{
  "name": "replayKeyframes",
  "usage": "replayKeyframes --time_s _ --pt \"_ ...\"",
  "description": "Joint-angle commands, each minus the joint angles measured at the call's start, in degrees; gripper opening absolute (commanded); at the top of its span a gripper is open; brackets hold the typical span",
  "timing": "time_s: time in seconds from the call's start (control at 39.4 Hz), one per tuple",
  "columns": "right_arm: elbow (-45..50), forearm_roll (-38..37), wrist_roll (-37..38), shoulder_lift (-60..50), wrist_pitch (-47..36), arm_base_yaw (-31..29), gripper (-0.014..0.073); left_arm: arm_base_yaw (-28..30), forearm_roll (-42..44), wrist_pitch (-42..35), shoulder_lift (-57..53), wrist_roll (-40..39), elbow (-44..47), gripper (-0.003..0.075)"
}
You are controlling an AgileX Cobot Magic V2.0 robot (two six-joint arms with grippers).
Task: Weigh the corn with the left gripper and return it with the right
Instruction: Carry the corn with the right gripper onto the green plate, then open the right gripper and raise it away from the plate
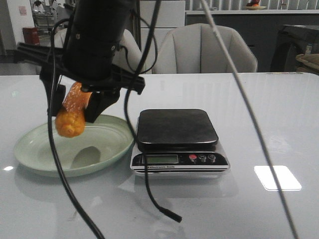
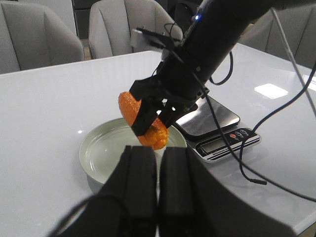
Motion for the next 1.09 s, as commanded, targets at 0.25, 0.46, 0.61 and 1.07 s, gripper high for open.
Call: replayKeyframes --time_s 0.25,0.46,0.61,1.07 --pt "-3.73 4.56 -0.45 1.51 -3.81 -0.04 0.0555 0.12 0.0 -4.51 0.21 -0.21 -1.35 0.0113" --pt "-7.15 4.34 -0.65 -0.43 2.06 -2.63 0.0568 0.12 0.0 -4.51 0.21 -0.21 -1.35 0.0113" --pt "-8.65 2.53 -4.78 -4.93 11.37 -6.28 0.0568 0.12 0.0 -4.51 0.21 -0.21 -1.35 0.0113" --pt "-2.09 0.41 -23.26 -23.77 23.75 -15.43 0.0568 0.12 0.0 -4.41 0.21 -0.21 -1.35 0.0113"
